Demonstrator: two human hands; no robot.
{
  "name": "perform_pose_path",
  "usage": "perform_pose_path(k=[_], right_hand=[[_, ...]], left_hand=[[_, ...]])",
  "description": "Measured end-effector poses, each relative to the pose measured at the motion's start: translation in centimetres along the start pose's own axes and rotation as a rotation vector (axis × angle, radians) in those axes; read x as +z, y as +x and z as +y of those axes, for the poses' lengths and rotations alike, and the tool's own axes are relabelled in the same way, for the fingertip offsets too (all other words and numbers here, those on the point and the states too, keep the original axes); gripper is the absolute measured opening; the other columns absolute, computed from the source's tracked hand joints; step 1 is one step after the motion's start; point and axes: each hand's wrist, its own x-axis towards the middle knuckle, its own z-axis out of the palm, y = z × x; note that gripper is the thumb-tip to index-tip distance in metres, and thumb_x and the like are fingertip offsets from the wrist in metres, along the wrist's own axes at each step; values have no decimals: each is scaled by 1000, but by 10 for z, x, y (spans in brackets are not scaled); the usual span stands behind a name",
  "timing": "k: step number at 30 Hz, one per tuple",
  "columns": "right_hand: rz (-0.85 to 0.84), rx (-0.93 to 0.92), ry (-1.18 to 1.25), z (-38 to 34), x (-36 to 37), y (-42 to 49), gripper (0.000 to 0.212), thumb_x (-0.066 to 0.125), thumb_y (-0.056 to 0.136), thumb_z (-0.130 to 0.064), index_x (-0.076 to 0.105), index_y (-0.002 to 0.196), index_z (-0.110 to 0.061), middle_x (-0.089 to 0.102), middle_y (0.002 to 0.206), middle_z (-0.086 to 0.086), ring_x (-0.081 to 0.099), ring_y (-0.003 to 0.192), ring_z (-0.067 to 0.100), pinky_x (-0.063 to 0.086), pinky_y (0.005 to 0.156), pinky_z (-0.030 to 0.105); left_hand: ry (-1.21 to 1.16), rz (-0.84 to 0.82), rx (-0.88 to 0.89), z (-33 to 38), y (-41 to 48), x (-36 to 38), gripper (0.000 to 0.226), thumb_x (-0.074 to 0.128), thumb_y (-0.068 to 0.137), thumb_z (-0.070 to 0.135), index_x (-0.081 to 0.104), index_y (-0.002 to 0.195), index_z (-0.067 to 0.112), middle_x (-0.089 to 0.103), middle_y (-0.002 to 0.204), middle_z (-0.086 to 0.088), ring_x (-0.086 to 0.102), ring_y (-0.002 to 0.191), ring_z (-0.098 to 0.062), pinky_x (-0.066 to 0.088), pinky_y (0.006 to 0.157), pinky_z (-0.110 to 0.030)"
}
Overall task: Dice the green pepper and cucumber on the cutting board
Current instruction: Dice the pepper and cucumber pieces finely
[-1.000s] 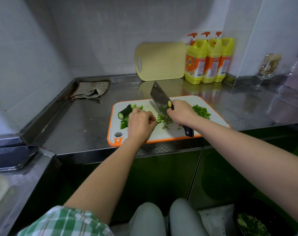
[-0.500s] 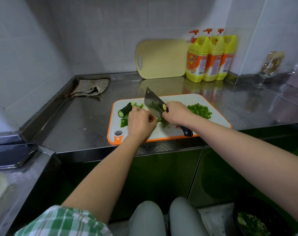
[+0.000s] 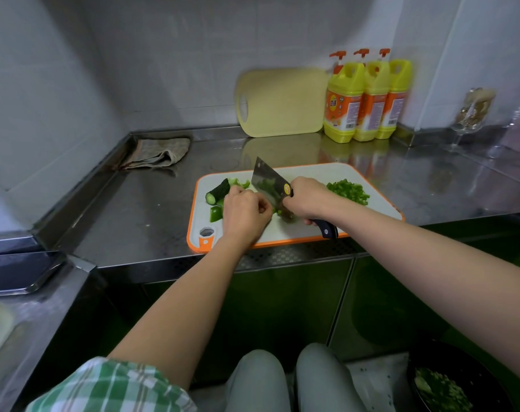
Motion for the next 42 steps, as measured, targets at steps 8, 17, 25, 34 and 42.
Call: perform_pose_path(k=[8,17,25,34,42], right_hand=[[60,-25,96,2,-4,-1,20,42,95,-12,46,76,-9,54,59,10,55,44,21,38,43,24],[3,-3,16,-9,-3,-6,22,42,94,-10,44,72,-10,55,56,9,53,38,17,38,42,20],[11,-5,63,-6,-8,-7,24,41,94,-10,41,70,-12,54,54,9,53,41,19,40,45,24],[-23,25,22,-10,-5,-9,26,41,95,-9,44,69,-8,53,52,9,51,38,18,40,44,22],[-22,47,63,-9,-1,-6,24,41,94,-7,45,70,-6,51,41,8,49,33,17,39,42,22]], left_hand=[[-44,-12,-22,-1,-1,-2,12,65,79,24,75,78,18,66,77,-3,44,96,-24,41,78,-35],[-52,-22,-41,-3,-1,0,10,66,80,27,75,78,22,65,77,-2,44,97,-24,38,76,-33],[-58,-27,-37,-1,-1,-3,9,66,80,24,74,76,21,59,74,2,44,98,-23,36,76,-32],[-44,-26,-36,0,-1,-4,11,65,81,25,75,80,20,58,75,0,44,99,-25,39,78,-34],[-52,-25,-34,-1,0,-3,11,66,81,27,74,78,21,57,74,0,44,99,-25,40,79,-34]])
